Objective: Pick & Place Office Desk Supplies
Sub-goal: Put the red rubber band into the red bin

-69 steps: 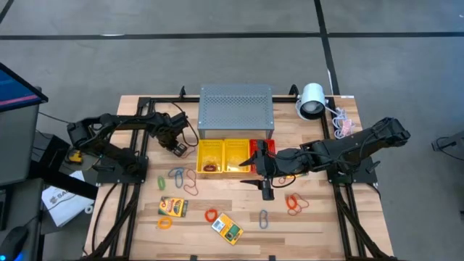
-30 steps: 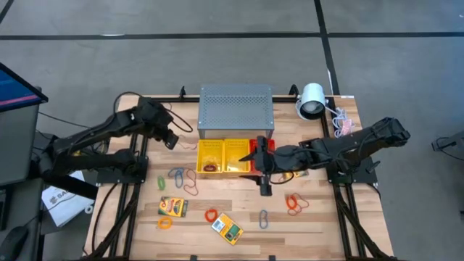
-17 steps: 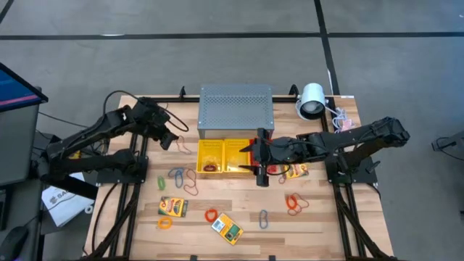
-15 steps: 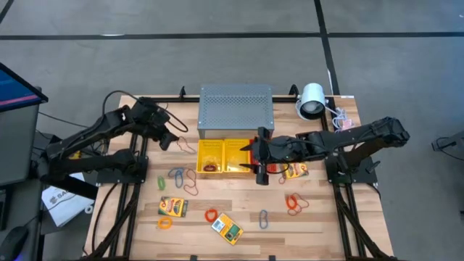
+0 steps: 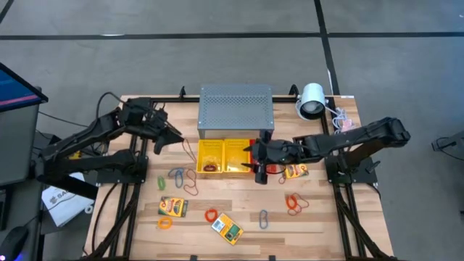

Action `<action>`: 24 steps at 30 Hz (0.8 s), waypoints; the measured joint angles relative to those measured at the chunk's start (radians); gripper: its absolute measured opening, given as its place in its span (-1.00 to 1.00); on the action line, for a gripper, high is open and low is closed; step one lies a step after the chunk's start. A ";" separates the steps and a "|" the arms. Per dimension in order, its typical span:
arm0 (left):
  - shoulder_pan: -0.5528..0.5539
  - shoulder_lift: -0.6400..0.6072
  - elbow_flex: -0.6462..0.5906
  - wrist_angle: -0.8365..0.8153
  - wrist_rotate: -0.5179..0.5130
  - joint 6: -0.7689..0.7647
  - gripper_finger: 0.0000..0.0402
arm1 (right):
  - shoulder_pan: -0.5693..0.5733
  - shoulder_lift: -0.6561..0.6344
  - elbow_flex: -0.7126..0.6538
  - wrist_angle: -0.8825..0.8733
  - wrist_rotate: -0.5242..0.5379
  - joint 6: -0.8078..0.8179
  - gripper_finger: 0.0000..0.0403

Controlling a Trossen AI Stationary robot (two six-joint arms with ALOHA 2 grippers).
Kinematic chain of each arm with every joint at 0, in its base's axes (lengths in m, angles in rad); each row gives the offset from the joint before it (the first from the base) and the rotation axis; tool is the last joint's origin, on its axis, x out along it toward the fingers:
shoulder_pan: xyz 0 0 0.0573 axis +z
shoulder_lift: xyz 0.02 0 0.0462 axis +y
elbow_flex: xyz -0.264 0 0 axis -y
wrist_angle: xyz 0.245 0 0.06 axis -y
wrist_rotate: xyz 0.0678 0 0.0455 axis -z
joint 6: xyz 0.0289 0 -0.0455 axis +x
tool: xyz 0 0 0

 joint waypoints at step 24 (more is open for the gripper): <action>-0.281 0.115 0.000 0.444 -0.078 -0.005 -1.00 | -0.052 0.109 -0.117 0.575 -0.012 -0.009 0.16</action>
